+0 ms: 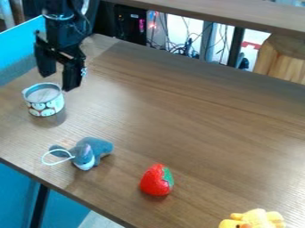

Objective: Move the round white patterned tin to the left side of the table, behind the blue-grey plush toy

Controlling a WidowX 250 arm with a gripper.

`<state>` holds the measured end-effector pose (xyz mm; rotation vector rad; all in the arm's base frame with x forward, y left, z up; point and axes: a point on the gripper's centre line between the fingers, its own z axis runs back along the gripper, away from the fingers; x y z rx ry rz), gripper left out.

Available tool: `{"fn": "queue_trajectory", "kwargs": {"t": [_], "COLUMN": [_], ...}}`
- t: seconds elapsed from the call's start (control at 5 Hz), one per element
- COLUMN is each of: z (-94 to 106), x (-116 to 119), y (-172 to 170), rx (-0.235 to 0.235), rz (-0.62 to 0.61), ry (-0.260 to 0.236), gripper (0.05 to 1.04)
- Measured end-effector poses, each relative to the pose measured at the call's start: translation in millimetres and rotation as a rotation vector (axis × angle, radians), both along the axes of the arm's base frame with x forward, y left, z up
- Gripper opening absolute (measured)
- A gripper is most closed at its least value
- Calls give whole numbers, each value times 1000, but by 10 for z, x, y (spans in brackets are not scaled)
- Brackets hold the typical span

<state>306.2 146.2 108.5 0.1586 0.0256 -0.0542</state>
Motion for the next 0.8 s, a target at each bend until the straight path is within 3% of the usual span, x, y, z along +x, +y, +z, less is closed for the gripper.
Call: {"fn": "queue_trajectory", "kwargs": {"t": [0.8], "z": [10], "x": [2], "y": [1], "rx": [1], "rz": [-6], "ry": [-3], "gripper": [1001]}}
